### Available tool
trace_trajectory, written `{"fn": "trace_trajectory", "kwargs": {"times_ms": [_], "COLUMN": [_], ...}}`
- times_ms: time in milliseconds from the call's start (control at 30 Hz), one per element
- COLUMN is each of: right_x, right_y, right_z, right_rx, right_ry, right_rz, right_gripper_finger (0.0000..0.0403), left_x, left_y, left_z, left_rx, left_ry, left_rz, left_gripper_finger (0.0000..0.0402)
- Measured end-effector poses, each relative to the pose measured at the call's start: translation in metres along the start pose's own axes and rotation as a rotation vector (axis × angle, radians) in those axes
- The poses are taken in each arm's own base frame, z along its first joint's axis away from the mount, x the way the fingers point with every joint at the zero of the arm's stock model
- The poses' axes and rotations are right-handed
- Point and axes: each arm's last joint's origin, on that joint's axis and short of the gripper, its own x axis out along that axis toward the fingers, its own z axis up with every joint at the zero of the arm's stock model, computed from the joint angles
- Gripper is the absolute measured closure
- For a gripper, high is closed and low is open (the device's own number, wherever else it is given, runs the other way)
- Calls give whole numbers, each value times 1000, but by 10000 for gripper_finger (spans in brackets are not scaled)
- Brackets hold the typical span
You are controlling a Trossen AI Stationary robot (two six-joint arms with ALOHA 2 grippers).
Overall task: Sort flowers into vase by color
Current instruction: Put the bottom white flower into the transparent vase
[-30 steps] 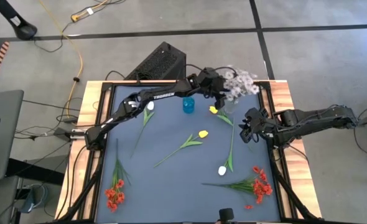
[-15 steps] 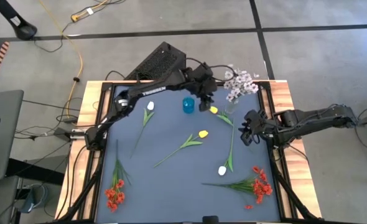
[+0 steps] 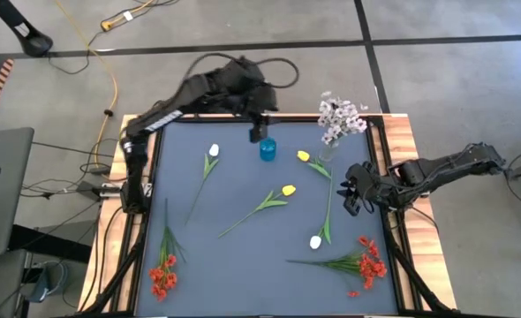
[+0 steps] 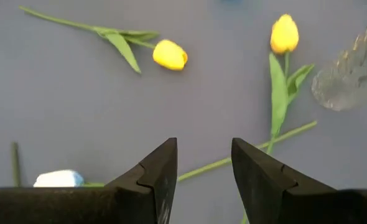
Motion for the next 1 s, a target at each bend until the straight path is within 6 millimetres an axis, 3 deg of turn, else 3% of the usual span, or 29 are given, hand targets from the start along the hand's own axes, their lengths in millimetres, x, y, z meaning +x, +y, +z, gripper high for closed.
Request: {"fn": "trace_trajectory", "kwargs": {"times_ms": [233,400,533,700,833,1000], "right_x": [1,10,24,52,81,97], "right_y": [10,32,44,47,45,65], "right_z": [0,-9,-20,-22,-17,-15], "right_rx": [-80,-321,-578,-582,-441,-594], "right_ry": [8,116,195,292,298,423], "right_rz": [79,231,214,83,-58,119], "right_gripper_finger": [226,226,226,226,228,229], "left_x": [-31,-26,-19,-12,-15,-19], "left_y": [-9,-28,-48,-68,-78,-81], "left_z": [-23,-58,-91,-126,-146,-155], "left_rx": [-81,-128,-137,-170,-186,-186], "left_ry": [48,52,-28,-220,-308,-345], "left_rz": [36,37,62,54,45,48], "left_gripper_finger": [242,242,242,242,242,242]}}
